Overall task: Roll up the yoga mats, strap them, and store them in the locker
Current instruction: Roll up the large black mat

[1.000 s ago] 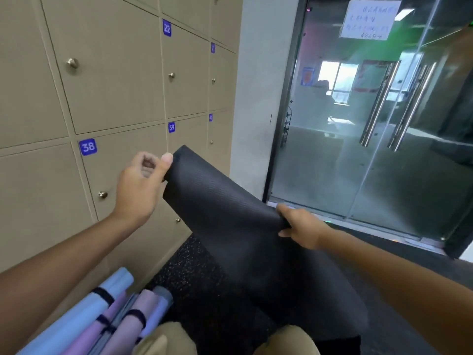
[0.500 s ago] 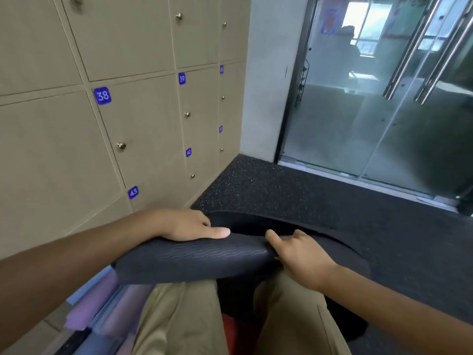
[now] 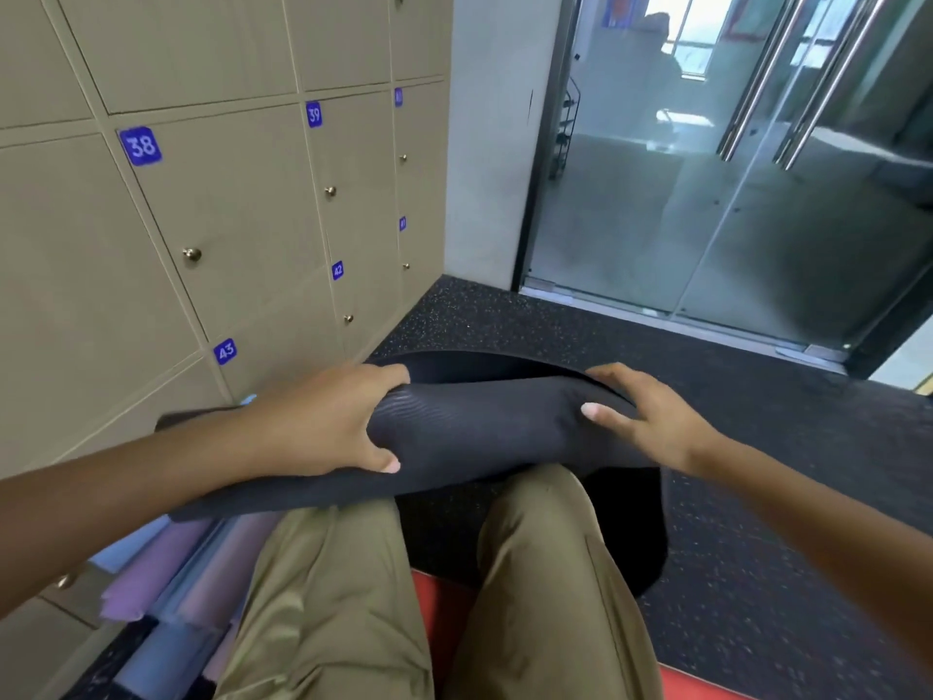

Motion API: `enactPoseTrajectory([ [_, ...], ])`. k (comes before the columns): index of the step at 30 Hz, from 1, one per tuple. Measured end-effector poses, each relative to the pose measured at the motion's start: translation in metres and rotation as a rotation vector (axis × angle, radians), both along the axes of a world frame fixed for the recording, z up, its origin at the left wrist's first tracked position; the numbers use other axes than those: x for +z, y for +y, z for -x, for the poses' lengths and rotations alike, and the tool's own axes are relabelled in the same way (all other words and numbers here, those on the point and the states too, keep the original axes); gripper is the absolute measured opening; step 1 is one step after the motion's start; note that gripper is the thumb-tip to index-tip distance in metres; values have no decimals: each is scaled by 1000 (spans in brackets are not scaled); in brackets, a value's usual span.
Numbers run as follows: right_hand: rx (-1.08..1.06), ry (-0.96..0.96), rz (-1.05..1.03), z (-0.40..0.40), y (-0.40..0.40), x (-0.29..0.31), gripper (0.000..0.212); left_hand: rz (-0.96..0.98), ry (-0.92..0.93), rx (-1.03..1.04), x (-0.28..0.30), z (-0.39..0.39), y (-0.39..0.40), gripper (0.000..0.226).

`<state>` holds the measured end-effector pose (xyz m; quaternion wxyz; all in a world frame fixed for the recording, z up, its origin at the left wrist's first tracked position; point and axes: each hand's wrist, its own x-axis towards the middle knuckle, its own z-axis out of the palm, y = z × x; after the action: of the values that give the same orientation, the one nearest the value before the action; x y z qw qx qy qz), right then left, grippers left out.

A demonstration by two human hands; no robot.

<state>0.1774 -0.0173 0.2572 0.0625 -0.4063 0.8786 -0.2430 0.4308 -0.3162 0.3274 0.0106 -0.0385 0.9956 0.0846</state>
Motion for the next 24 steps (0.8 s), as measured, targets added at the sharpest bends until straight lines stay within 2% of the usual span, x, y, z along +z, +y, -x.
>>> enactPoseTrajectory([
  [3, 128, -134, -70, 8, -15, 17, 82, 177, 67, -124, 18, -1, 1, 40],
  [6, 190, -355, -111, 22, -31, 30, 71, 268, 116, -248, 35, 0, -10, 39],
  [8, 185, -429, -104, 33, -41, 35, 66, 385, 226, -376, 46, 4, -21, 43],
  [10, 158, -441, -96, 44, -52, 36, 80, 526, 345, -461, 60, 8, -31, 45],
  [14, 208, -485, -161, 65, -73, 45, 103, 677, 503, -422, 88, 18, -52, 43],
  [17, 209, -521, -233, 73, -80, 52, 90, 694, 529, -357, 89, 27, -65, 41],
  [20, 190, -557, -341, 73, -82, 51, 96, 643, 499, -239, 81, 35, -75, 46],
  [21, 187, -570, -383, 70, -82, 51, 97, 593, 432, -158, 78, 38, -78, 49],
  [22, 189, -544, -426, 66, -82, 53, 95, 540, 312, -64, 75, 41, -81, 54],
  [24, 178, -333, -459, 59, -81, 61, 81, 442, -26, 91, 62, 47, -84, 60],
])
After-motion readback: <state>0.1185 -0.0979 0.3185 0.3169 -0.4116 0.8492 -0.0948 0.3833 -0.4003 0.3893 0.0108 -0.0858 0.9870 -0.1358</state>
